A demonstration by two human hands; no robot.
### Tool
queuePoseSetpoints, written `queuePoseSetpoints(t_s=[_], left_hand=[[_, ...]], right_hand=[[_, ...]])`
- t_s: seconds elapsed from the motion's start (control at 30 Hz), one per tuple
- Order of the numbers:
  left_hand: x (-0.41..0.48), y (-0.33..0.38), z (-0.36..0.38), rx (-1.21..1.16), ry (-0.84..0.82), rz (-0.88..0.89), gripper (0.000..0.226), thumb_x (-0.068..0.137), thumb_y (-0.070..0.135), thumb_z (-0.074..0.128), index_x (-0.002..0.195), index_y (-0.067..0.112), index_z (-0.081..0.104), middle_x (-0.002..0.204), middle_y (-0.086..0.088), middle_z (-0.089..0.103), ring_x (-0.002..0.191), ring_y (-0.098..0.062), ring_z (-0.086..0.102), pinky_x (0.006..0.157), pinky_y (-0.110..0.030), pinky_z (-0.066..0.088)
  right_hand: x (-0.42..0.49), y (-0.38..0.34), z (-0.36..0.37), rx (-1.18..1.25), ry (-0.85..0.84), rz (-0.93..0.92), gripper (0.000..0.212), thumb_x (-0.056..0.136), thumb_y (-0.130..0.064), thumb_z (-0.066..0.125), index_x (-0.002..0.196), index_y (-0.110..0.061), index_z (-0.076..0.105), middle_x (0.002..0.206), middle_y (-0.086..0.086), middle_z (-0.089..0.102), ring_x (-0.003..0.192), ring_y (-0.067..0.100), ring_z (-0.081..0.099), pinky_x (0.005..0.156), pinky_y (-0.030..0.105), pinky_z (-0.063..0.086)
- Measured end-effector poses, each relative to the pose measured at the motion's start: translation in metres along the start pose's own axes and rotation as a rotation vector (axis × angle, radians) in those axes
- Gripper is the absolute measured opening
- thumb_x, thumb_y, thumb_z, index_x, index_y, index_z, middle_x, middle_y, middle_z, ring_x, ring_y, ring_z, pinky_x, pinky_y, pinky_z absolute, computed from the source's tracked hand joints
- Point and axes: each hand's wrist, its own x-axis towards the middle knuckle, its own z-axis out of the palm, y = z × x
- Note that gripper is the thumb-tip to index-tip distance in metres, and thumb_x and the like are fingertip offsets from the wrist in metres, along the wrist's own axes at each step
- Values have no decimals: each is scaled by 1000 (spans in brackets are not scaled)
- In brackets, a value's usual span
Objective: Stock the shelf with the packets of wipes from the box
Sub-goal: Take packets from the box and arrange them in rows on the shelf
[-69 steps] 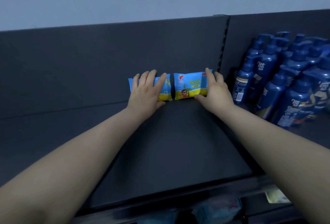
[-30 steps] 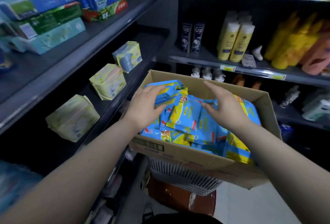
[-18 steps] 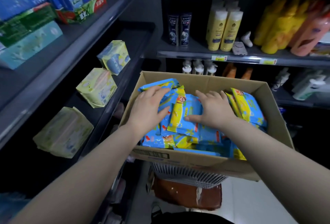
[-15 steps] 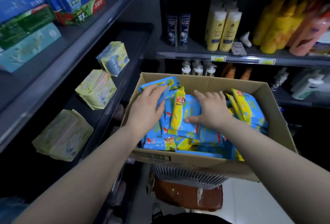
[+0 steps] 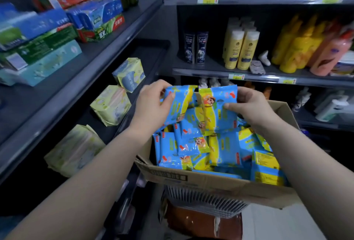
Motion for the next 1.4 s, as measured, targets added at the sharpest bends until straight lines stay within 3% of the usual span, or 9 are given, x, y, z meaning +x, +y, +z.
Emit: queuePoseSetpoints(t_s=[0.1,0.2,0.37,0.5,0.7,0.93,1.1,1.27,1.4], left_hand=[[6,11,-12,-407,26,-271,15,92,12,55,83,23,50,79,-9,64,68,-13,57,57,-36,48],[0,17,-21,-553,15,-379,24,95,3,50,91,27,50,92,-6,61,67,-9,59,50,-20,50],[-21,20,-46,-732,-24,-456,28,96,1,47,108,25,56,92,-4,61,69,-10,60,56,-20,52],[-41,16,-78,-775,178,-463,17,92,2,54,100,17,58,77,3,67,66,-13,58,54,-23,47],[-82,24,-130,-773,473,-563,9,90,8,59,84,10,53,62,-1,63,52,-10,56,51,-23,45],[-163,11,-192,-718,682,-546,12,94,12,52,96,8,64,91,-8,70,82,-22,65,81,-38,53],[-212,6,-257,-488,480,-583,47,93,-8,44,119,31,39,117,2,60,106,-13,59,91,-38,51],[-245,-9,-348,-298,709,-636,23,90,-1,57,104,14,47,88,-6,70,73,-16,67,59,-33,56],[-277,-38,-425,155,759,-691,15,83,14,66,96,20,64,93,2,70,82,-16,65,81,-39,55]], right_hand=[[-3,-13,-6,65,-53,-32,19,82,3,65,94,-11,68,86,1,74,80,17,70,70,31,54],[-4,-26,1,129,-176,-60,18,86,5,58,100,-5,62,81,-1,74,76,14,70,64,25,55],[-2,-50,26,122,-384,-111,17,89,3,53,99,-10,59,89,4,73,84,22,69,75,38,58],[-3,-70,58,199,-521,-135,16,87,-1,56,100,-9,58,95,10,70,92,31,66,84,48,54],[-26,-105,142,291,-791,-178,17,90,4,50,100,-8,58,81,1,72,68,14,68,61,27,56],[-75,-130,255,452,-860,-105,14,90,2,52,89,-10,59,72,1,71,62,15,67,61,33,58],[-120,-152,327,499,-990,-81,12,92,0,52,89,-11,58,73,2,72,63,16,68,60,33,58],[-150,-188,389,540,-1084,-136,13,90,0,54,96,-11,60,84,3,73,71,19,69,67,39,59],[-167,-213,439,392,-1089,-366,22,87,2,59,96,-18,64,78,-7,73,70,9,69,64,28,57]])
